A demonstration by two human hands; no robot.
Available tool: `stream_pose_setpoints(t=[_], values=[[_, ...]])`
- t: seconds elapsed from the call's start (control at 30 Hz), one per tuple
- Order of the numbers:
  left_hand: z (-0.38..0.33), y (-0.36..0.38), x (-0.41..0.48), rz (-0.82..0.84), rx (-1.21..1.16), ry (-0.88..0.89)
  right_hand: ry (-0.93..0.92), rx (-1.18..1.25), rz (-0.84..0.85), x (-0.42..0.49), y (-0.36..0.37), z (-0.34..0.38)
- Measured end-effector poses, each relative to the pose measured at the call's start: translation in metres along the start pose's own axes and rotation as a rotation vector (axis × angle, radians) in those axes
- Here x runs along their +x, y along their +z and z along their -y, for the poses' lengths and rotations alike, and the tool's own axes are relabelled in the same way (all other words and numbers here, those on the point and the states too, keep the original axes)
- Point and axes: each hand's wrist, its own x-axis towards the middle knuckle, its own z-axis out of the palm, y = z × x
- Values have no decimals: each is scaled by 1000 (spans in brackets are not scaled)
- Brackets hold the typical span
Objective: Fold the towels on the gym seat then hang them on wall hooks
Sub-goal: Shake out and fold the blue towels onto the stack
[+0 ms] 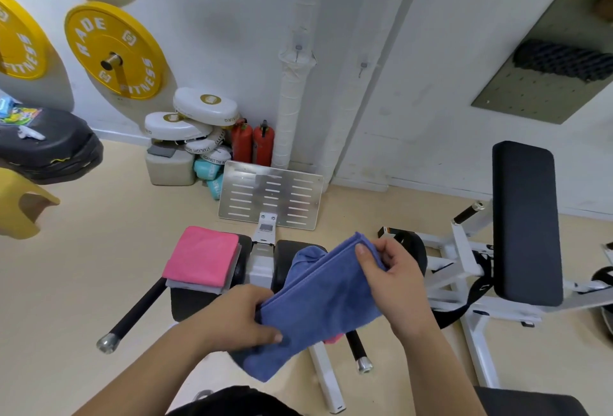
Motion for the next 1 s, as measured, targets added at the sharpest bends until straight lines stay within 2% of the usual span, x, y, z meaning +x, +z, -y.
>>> stream_pose_setpoints(t=[0.07,0.17,0.33,0.43,0.57,0.73,0.87,1.0], values=[[5,-3,2,-41,22,-15,35,16,-80,5,-4,-14],[12,-12,3,-101,-128,-47,142,99,-196,9,-8,-34],[26,-16,4,-184,-652,-176,328,183,-292,8,-16,-55],[15,-10,8,-341,-879,-265,367,178,-265,5,-14,-61],[-3,2,17,-517,-682,-342,354,211,-212,-4,0,-55],[-39,17,19,-511,-533,-238,256,188,-59,-21,25,-47],[-75,40,20,-433,-681,-164,119,173,113,-36,41,-41],[-86,57,21,-392,-803,-159,99,194,130,-37,29,-51]])
